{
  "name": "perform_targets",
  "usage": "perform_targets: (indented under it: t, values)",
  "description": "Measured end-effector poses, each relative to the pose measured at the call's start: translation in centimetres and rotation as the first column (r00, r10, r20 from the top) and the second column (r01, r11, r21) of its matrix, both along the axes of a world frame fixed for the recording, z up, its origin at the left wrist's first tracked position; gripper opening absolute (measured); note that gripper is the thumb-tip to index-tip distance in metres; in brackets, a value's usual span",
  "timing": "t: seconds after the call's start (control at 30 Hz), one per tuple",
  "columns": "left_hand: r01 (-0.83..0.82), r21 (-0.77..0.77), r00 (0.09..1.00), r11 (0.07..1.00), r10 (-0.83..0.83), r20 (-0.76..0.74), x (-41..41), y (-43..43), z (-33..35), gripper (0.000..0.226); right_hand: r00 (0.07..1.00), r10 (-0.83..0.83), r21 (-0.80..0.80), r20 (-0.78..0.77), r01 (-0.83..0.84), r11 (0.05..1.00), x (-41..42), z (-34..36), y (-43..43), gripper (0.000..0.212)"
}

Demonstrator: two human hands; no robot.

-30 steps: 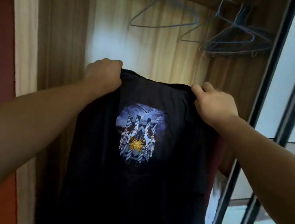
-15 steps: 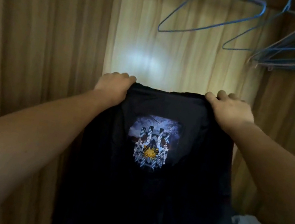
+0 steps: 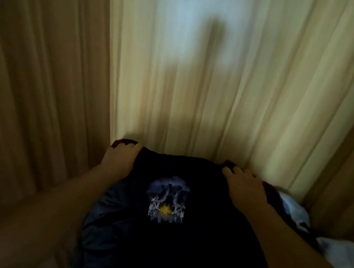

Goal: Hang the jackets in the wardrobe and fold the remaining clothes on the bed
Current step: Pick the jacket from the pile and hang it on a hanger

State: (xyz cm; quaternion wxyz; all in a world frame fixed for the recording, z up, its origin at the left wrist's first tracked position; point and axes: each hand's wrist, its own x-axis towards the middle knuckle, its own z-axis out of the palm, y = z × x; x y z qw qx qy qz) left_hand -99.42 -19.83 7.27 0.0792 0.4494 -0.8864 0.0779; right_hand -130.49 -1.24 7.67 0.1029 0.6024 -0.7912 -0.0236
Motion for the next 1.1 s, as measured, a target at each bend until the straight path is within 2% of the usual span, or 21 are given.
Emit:
perform_targets:
  t: [0.1,0.23,0.3,0.37,0.47,0.6,0.73,0.93,1.1]
  values:
    - [-0.003,0.087,0.991,0.996,-0.009,0.135,-0.4,-0.2,-4.1,0.054,0.995,0.003,0.143,0.101,-0.018,0.99,-0.7,-4.2,0.6,0.057]
    - [-0.014,0.261,0.988,0.965,-0.026,0.15,-1.0,0.2,-5.7,0.055,0.995,0.024,0.077,0.093,-0.032,0.997,-0.6,-4.2,1.2,0.051]
    - [-0.003,0.309,0.995,0.951,-0.029,0.1,-1.2,0.7,-4.1,0.068,0.986,0.029,0.069,0.162,-0.04,0.997,0.0,-2.1,1.7,0.051]
    - [0.045,0.347,0.999,0.937,-0.041,-0.019,-1.5,1.6,-1.1,0.084,0.982,0.012,-0.002,0.188,-0.012,1.0,1.0,0.6,2.5,0.054]
    - [0.172,0.406,0.971,0.898,-0.086,-0.223,-2.2,3.4,4.6,0.077,0.975,0.015,-0.098,0.221,0.007,0.995,2.6,5.8,3.6,0.052]
    - [0.268,0.385,0.938,0.883,-0.147,-0.314,-3.3,6.9,13.0,0.064,0.958,0.029,-0.108,0.285,0.002,0.994,4.0,14.0,5.5,0.046]
    - [0.309,0.271,0.938,0.912,-0.244,-0.247,-3.6,10.3,20.9,0.057,0.965,0.003,-0.111,0.262,0.027,0.993,5.2,21.6,7.9,0.058]
    - [0.31,0.133,0.947,0.941,-0.293,-0.134,-3.3,13.7,30.0,0.055,0.984,0.016,-0.184,0.179,0.017,0.983,7.2,31.2,10.8,0.055]
    - [0.307,0.034,0.942,0.951,-0.298,-0.155,-3.4,15.6,35.3,0.055,0.993,0.001,-0.28,0.122,0.034,0.959,7.9,36.3,12.4,0.061]
